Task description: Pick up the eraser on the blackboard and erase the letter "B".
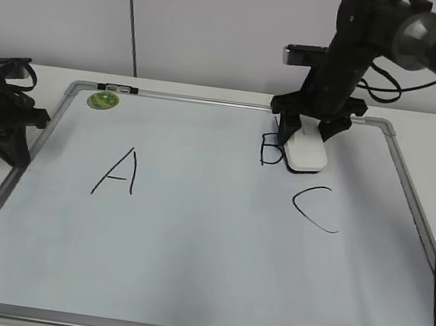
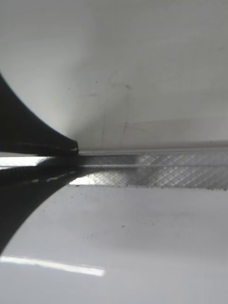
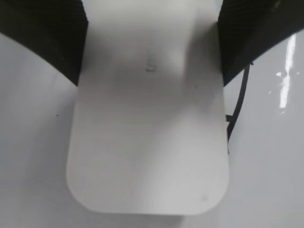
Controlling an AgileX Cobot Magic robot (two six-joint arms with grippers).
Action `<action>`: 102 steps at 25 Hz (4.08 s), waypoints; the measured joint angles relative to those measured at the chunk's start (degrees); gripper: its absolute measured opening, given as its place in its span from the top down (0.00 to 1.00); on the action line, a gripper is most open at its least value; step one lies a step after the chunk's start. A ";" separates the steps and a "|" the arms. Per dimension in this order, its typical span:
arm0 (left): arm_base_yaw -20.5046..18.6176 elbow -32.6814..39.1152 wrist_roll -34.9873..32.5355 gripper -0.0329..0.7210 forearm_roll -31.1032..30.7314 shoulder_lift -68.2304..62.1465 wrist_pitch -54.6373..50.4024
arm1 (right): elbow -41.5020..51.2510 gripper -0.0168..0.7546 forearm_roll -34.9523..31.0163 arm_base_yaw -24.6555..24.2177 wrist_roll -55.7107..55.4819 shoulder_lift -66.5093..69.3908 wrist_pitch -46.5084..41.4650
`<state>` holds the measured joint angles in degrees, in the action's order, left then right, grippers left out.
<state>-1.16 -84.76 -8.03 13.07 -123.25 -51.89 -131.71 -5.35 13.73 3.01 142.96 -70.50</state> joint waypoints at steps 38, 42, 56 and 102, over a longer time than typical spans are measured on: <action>0.00 0.00 0.00 0.94 -0.33 0.00 0.10 | -1.30 0.28 6.15 12.62 0.95 3.01 0.63; 0.00 0.00 0.00 0.94 -0.33 0.00 0.22 | -1.30 0.28 6.87 12.15 0.02 3.01 0.63; 0.00 0.00 0.00 0.94 -0.33 0.00 0.29 | -1.40 0.28 4.02 5.72 -3.01 3.01 0.63; 0.00 0.00 0.00 0.94 -0.75 0.00 0.70 | 4.09 0.28 10.66 -3.61 -0.09 -16.52 -0.82</action>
<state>-1.16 -84.76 -8.03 12.31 -123.25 -51.19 -127.62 5.31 10.13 2.91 126.43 -71.32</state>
